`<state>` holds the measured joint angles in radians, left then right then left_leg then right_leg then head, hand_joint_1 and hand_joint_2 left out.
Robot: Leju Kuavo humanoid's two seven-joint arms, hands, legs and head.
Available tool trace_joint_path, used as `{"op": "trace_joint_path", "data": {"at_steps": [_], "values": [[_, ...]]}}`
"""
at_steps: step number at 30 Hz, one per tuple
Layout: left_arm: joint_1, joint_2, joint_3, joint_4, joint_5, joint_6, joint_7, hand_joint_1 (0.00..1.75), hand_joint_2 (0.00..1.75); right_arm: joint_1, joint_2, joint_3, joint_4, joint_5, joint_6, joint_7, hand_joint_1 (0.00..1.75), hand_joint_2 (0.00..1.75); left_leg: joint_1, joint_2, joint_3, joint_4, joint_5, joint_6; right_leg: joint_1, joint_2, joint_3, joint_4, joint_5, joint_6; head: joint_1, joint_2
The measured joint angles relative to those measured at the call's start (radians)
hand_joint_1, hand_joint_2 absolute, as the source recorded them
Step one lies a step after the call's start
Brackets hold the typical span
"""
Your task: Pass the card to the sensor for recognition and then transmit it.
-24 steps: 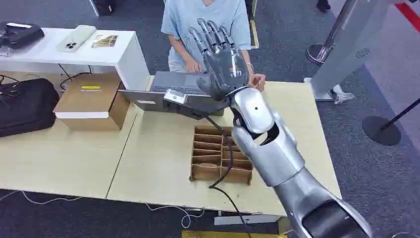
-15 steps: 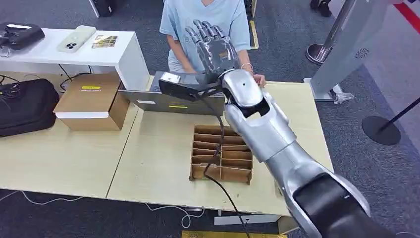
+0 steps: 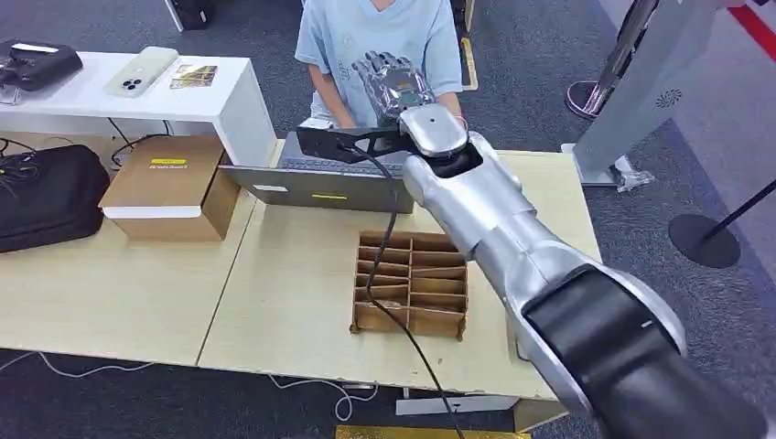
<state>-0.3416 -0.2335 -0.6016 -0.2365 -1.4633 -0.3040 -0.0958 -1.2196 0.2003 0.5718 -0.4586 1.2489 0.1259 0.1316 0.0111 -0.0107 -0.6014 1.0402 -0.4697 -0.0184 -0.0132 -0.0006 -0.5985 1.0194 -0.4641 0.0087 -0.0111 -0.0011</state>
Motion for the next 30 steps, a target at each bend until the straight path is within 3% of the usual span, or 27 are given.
{"op": "trace_joint_path", "data": {"at_steps": [15, 30], "values": [[-0.005, -0.003, -0.011, 0.001, 0.000, 0.001, -0.001, 0.00, 0.00, -0.019, 0.001, -0.073, 0.073, -0.086, -0.012, -0.049, 0.00, 1.75, 0.000, 0.000, 0.000, 0.000, 0.000, 0.000, 0.000, 0.001, 0.000, 0.000, 0.000, 0.000, 0.000, 0.000], [-0.006, -0.005, -0.016, 0.001, 0.004, 0.005, 0.000, 0.00, 0.00, -0.026, -0.016, -0.174, 0.107, -0.145, -0.001, 0.021, 0.00, 1.75, 0.000, 0.000, 0.000, 0.000, 0.000, 0.000, 0.000, 0.001, -0.001, 0.000, 0.001, 0.000, 0.000, 0.000]]}}
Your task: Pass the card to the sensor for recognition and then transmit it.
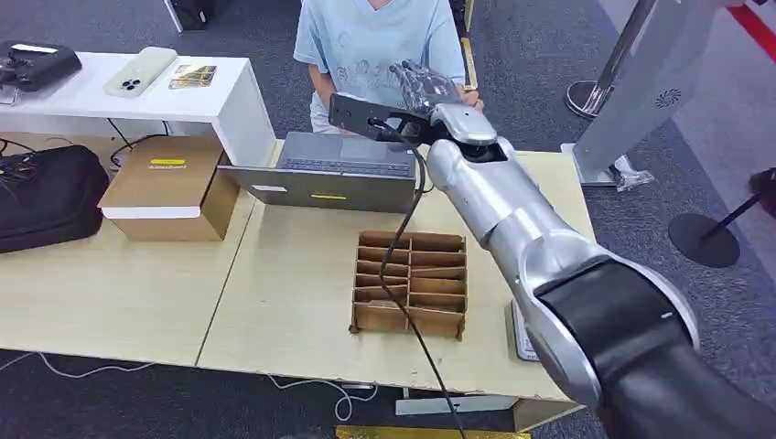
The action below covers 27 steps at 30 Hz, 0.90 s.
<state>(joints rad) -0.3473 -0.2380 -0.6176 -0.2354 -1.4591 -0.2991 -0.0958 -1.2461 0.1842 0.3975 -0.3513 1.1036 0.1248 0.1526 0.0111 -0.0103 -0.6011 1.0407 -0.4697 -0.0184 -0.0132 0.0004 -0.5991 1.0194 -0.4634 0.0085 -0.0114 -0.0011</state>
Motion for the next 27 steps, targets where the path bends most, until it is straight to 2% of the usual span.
{"op": "trace_joint_path", "data": {"at_steps": [3, 8, 9, 10, 11, 12, 13, 14, 15, 16, 19, 22, 23, 25, 26, 27], "values": [[0.000, 0.000, 0.000, 0.000, 0.002, 0.000, 0.003, 0.00, 0.00, -0.003, -0.008, -0.007, 0.006, 0.003, 0.008, 0.030, 0.00, 1.75, 0.000, 0.000, 0.000, 0.000, 0.000, 0.000, 0.000, 0.000, 0.000, 0.000, 0.000, 0.000, 0.000, 0.000], [0.000, 0.000, 0.000, 0.000, 0.006, 0.004, 0.006, 0.00, 0.00, -0.005, -0.022, -0.013, 0.013, 0.003, 0.008, 0.037, 0.00, 1.75, 0.000, 0.001, 0.000, 0.000, 0.000, 0.000, 0.000, 0.000, 0.000, 0.000, 0.000, 0.000, 0.000, 0.000], [-0.001, 0.001, 0.000, 0.000, 0.036, 0.030, 0.036, 0.00, 0.00, -0.005, -0.026, -0.014, 0.014, 0.003, 0.005, 0.050, 0.00, 1.75, 0.000, 0.001, 0.000, 0.000, 0.000, 0.000, 0.000, 0.000, 0.000, 0.000, 0.000, 0.000, 0.000, 0.000], [-0.012, 0.033, 0.018, 0.000, 0.120, 0.099, 0.114, 0.00, 0.00, -0.005, -0.041, -0.017, 0.014, 0.003, -0.001, 0.067, 0.00, 1.75, 0.000, 0.000, -0.001, 0.000, 0.001, 0.000, 0.000, 0.000, 0.000, 0.000, 0.001, 0.000, 0.000, 0.000], [-0.019, 0.060, 0.051, 0.000, 0.234, 0.195, 0.208, 0.00, 0.00, -0.005, -0.047, -0.022, 0.015, 0.003, -0.005, 0.067, 0.00, 1.75, 0.003, 0.000, -0.001, 0.000, 0.001, -0.001, 0.002, 0.000, -0.001, 0.001, 0.001, -0.001, 0.000, 0.000], [-0.034, 0.101, 0.110, 0.000, 0.406, 0.283, 0.333, 0.00, 0.00, -0.005, -0.056, -0.028, 0.016, 0.002, -0.011, 0.058, 0.00, 1.75, 0.006, 0.001, -0.002, 0.000, 0.002, -0.002, 0.005, 0.001, -0.001, 0.000, 0.002, -0.003, 0.005, 0.000], [-0.063, 0.142, 0.201, 0.000, 0.582, 0.336, 0.423, 0.00, 0.00, -0.006, -0.058, -0.032, 0.016, 0.002, -0.018, 0.050, 0.00, 1.75, 0.007, 0.002, -0.001, 0.000, 0.002, -0.002, 0.007, 0.001, 0.000, 0.000, 0.003, -0.004, 0.005, 0.000], [-0.083, 0.167, 0.294, 0.000, 0.706, 0.341, 0.469, 0.00, 0.00, -0.006, -0.059, -0.035, 0.015, 0.002, -0.021, 0.046, 0.00, 1.75, 0.007, 0.004, 0.000, 0.000, 0.002, -0.002, 0.007, 0.003, -0.001, 0.000, 0.004, -0.005, 0.003, 0.000], [-0.096, 0.208, 0.381, 0.001, 0.797, 0.348, 0.480, 0.00, 0.00, -0.006, -0.066, -0.041, 0.016, 0.002, -0.024, 0.046, 0.00, 1.75, 0.005, 0.004, 0.002, -0.001, 0.002, -0.003, 0.005, 0.003, 0.000, 0.000, 0.004, -0.005, 0.005, 0.000], [-0.095, 0.224, 0.442, 0.000, 0.836, 0.361, 0.468, 0.00, 0.00, -0.006, -0.066, -0.045, 0.016, 0.002, -0.027, 0.045, 0.00, 1.75, 0.002, 0.004, 0.003, -0.003, 0.003, -0.004, 0.002, 0.003, -0.001, 0.002, 0.004, -0.005, 0.000, 0.000], [-0.087, 0.227, 0.544, 0.000, 0.738, 0.390, 0.452, 0.00, 0.00, -0.006, -0.067, -0.050, 0.015, 0.003, -0.029, 0.042, 0.00, 1.75, 0.004, 0.003, 0.000, -0.003, 0.004, -0.005, 0.003, 0.003, -0.003, 0.002, 0.004, -0.005, 0.002, 0.000], [-0.085, 0.223, 0.613, 0.000, 0.711, 0.398, 0.451, 0.00, 0.00, -0.006, -0.067, -0.054, 0.015, 0.003, -0.031, 0.042, 0.00, 1.75, 0.003, 0.004, 0.000, -0.003, 0.004, -0.005, 0.003, 0.003, -0.003, 0.002, 0.004, -0.005, 0.001, 0.000], [-0.085, 0.224, 0.627, 0.000, 0.708, 0.399, 0.451, 0.00, 0.00, -0.006, -0.067, -0.054, 0.015, 0.003, -0.031, 0.042, 0.80, 1.75, 0.003, 0.004, 0.000, -0.002, 0.004, -0.005, 0.003, 0.003, -0.003, 0.001, 0.004, -0.005, 0.001, 0.000], [-0.084, 0.224, 0.648, 0.000, 0.698, 0.398, 0.451, 0.00, 0.00, -0.006, -0.070, -0.056, 0.015, 0.004, -0.032, 0.040, 0.80, 1.75, 0.003, 0.003, -0.001, -0.002, 0.004, -0.005, 0.003, 0.002, -0.003, 0.001, 0.004, -0.005, 0.001, 0.000], [-0.083, 0.225, 0.654, 0.000, 0.691, 0.396, 0.450, 0.00, 0.00, -0.006, -0.072, -0.057, 0.015, 0.004, -0.032, 0.040, 1.62, 1.75, 0.003, 0.003, -0.001, -0.002, 0.004, -0.005, 0.003, 0.002, -0.003, 0.001, 0.004, -0.005, 0.001, 0.000], [-0.083, 0.227, 0.659, 0.000, 0.686, 0.394, 0.449, 0.00, 0.00, -0.006, -0.073, -0.057, 0.014, 0.004, -0.034, 0.038, 1.75, 1.75, 0.002, 0.003, -0.001, -0.002, 0.004, -0.005, 0.003, 0.002, -0.003, 0.001, 0.004, -0.005, 0.001, 0.000]]}}
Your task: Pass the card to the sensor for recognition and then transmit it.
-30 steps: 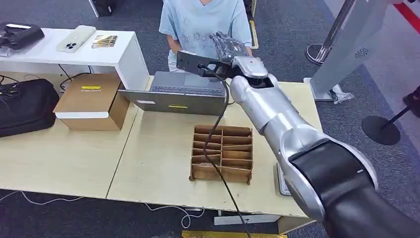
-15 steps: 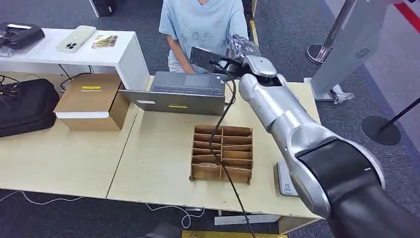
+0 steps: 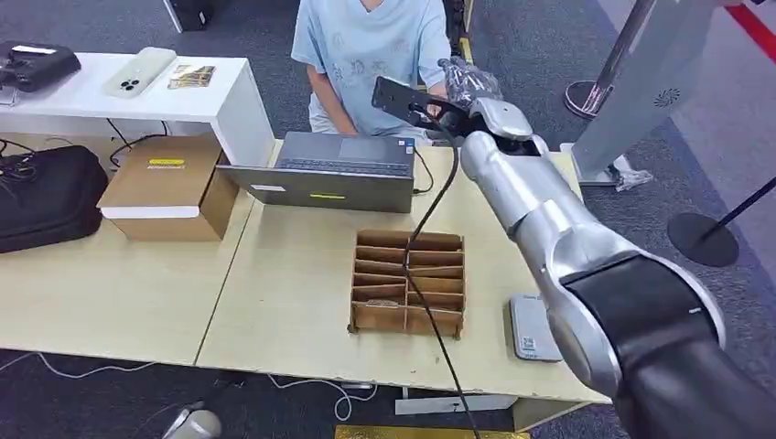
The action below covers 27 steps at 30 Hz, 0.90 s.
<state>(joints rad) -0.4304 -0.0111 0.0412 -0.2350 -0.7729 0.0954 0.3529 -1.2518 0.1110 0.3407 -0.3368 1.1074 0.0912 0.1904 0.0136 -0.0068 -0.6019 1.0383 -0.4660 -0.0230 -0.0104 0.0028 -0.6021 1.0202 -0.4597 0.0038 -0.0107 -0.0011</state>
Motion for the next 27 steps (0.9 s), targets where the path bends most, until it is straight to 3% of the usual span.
{"op": "trace_joint_path", "data": {"at_steps": [20, 23, 27], "values": [[0.009, -0.015, 0.011, -0.002, -0.072, 0.000, -0.019, 0.00, 0.00, 0.005, -0.018, -0.019, -0.019, 0.003, -0.027, -0.043, 1.75, 1.75, 0.000, 0.000, 0.000, 0.000, 0.000, 0.000, 0.000, 0.000, -0.001, 0.000, 0.000, 0.000, 0.000, 0.000], [0.010, -0.018, 0.013, -0.004, -0.082, 0.002, -0.019, 0.00, 0.00, 0.010, -0.018, -0.021, -0.025, 0.002, -0.056, -0.063, 1.75, 1.75, 0.000, 0.000, 0.000, 0.000, 0.000, 0.000, 0.000, 0.000, -0.001, 0.000, 0.000, 0.000, 0.000, 0.000], [0.014, -0.019, 0.018, -0.005, -0.098, 0.005, -0.031, 0.00, 0.00, 0.030, -0.017, -0.039, -0.055, -0.029, -0.161, -0.119, 1.75, 1.75, 0.000, 0.000, 0.000, 0.000, 0.000, 0.000, 0.000, 0.000, -0.001, 0.000, 0.000, 0.000, 0.000, 0.000]]}}
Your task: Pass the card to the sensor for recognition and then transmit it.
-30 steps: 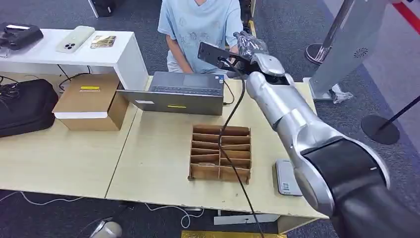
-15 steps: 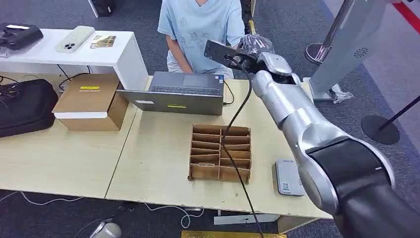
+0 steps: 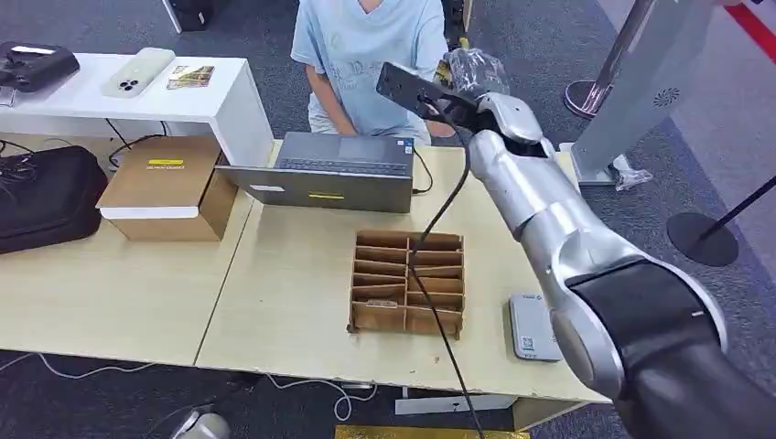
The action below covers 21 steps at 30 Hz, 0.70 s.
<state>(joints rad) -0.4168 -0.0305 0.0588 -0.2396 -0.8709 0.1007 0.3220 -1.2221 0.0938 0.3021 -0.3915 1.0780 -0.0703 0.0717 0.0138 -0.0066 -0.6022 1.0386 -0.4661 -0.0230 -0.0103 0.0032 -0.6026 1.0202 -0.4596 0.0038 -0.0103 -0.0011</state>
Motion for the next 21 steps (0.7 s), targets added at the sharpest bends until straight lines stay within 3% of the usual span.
{"op": "trace_joint_path", "data": {"at_steps": [4, 9, 12, 15, 18, 21], "values": [[0.011, -0.001, 0.018, -0.002, -0.020, 0.005, -0.009, 0.00, 0.00, 0.040, 0.001, -0.030, -0.088, -0.047, -0.122, -0.062, 1.75, 1.75, 0.000, 0.000, 0.000, 0.000, 0.000, 0.000, 0.000, 0.000, 0.000, 0.000, 0.000, 0.000, -0.001, 0.000], [0.025, -0.001, 0.042, -0.002, -0.039, 0.011, -0.023, 0.00, 0.00, 0.176, 0.005, -0.069, -0.316, -0.239, -0.102, -0.168, 1.75, 1.75, 0.000, 0.000, 0.000, 0.000, 0.000, 0.000, 0.000, -0.001, 0.000, 0.000, 0.000, 0.000, 0.000, 0.000], [0.040, 0.001, 0.068, -0.003, -0.049, 0.014, -0.041, 0.00, 0.00, 0.305, 0.005, -0.090, -0.520, -0.443, -0.015, -0.221, 1.75, 1.75, 0.000, -0.001, 0.000, -0.001, -0.001, 0.000, 0.000, -0.001, 0.000, -0.001, -0.001, 0.000, 0.000, 0.000], [0.053, 0.003, 0.090, -0.003, -0.064, 0.013, -0.053, 0.00, 0.00, 0.416, -0.001, -0.115, -0.678, -0.679, 0.115, -0.263, 1.75, 1.75, 0.000, -0.001, 0.000, -0.001, -0.001, 0.000, 0.000, -0.001, -0.001, -0.001, -0.001, 0.000, 0.000, 0.000], [0.063, 0.006, 0.104, -0.008, -0.088, -0.003, -0.063, 0.00, 0.00, 0.536, -0.018, -0.157, -0.806, -1.055, 0.372, -0.339, 1.75, 1.75, 0.000, -0.002, -0.001, -0.001, -0.001, 0.000, 0.000, -0.001, 0.000, -0.001, -0.001, 0.000, 0.000, 0.000], [0.069, 0.010, 0.118, -0.008, -0.096, -0.008, -0.071, 0.00, 0.00, 0.633, -0.034, -0.198, -0.871, -1.253, 0.495, -0.382, 1.75, 1.75, 0.000, -0.002, -0.001, -0.001, -0.001, 0.000, 0.000, -0.002, 0.000, -0.001, -0.001, 0.000, 0.000, 0.000]]}}
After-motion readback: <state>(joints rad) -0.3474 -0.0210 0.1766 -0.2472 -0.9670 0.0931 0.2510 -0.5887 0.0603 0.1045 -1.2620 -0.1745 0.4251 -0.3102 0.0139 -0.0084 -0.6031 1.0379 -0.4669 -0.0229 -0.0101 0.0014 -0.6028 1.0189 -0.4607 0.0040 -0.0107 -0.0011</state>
